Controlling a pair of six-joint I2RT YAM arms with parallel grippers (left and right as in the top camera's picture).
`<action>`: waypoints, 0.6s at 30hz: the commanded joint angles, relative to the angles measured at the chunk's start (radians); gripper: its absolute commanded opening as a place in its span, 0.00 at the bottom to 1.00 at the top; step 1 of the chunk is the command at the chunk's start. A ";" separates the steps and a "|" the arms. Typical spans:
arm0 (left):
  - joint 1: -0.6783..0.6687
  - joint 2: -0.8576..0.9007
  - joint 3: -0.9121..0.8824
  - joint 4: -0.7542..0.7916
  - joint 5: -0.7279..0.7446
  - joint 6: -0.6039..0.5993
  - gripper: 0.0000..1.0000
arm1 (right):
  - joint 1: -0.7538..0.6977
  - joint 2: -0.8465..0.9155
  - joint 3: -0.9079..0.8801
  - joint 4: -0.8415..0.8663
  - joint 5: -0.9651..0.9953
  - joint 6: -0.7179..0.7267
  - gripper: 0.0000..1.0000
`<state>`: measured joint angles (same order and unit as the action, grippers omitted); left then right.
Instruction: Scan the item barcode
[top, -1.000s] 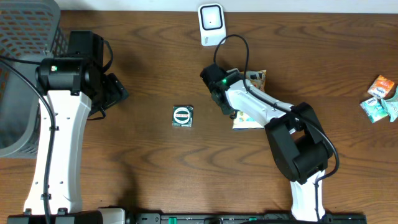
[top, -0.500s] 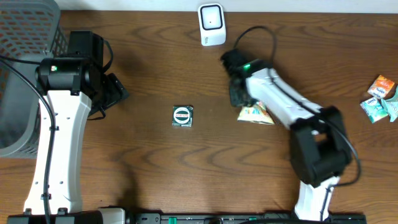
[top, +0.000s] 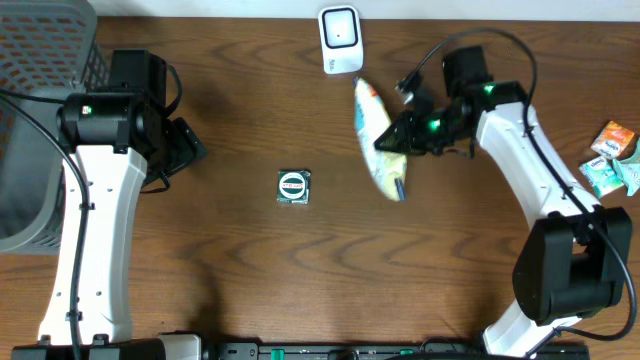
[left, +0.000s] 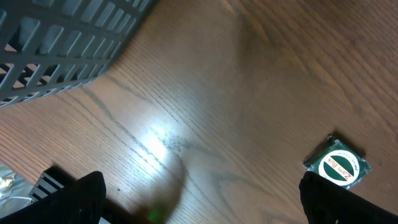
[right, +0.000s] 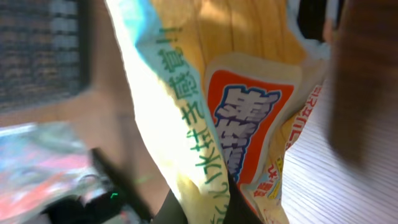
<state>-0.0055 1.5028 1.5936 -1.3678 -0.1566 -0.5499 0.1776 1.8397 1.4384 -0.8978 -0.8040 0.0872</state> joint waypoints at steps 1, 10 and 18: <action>0.003 0.000 0.000 -0.004 -0.009 -0.006 0.98 | -0.002 0.004 -0.118 0.072 -0.308 -0.069 0.01; 0.003 0.000 0.000 -0.004 -0.009 -0.005 0.98 | -0.046 0.005 -0.476 0.539 -0.347 0.238 0.01; 0.003 0.000 0.000 -0.004 -0.009 -0.006 0.98 | -0.238 0.004 -0.458 0.491 -0.243 0.242 0.48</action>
<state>-0.0055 1.5028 1.5936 -1.3674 -0.1566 -0.5503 0.0174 1.8435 0.9428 -0.3840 -1.0298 0.3019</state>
